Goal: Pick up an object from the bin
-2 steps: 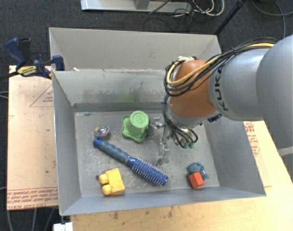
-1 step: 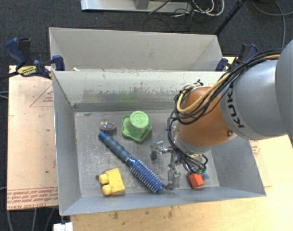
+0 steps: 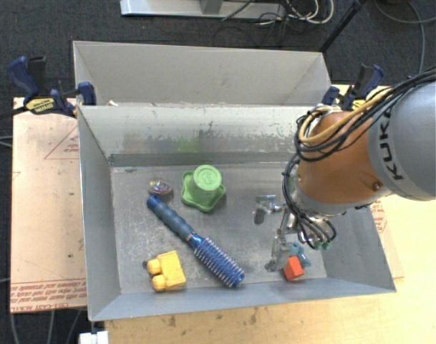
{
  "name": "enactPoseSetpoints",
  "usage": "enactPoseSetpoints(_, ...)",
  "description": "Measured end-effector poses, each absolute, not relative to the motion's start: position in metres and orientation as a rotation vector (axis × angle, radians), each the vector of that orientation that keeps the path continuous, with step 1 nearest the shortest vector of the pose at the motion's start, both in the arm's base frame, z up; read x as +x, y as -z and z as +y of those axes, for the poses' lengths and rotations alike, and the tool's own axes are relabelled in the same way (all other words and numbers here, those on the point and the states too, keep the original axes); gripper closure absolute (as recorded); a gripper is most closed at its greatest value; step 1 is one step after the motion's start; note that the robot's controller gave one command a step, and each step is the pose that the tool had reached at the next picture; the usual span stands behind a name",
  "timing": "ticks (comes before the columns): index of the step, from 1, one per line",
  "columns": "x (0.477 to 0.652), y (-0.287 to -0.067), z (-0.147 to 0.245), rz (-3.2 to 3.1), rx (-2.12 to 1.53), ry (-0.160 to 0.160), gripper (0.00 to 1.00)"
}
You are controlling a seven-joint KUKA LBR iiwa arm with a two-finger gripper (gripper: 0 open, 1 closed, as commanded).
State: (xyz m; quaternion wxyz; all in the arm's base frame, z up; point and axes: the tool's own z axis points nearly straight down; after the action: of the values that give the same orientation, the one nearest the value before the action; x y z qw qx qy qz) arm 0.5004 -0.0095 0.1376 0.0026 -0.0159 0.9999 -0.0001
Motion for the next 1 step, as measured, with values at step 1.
enactPoseSetpoints(1,0.4869,-0.1275,-0.1098,3.131,-0.261,0.004,0.0)
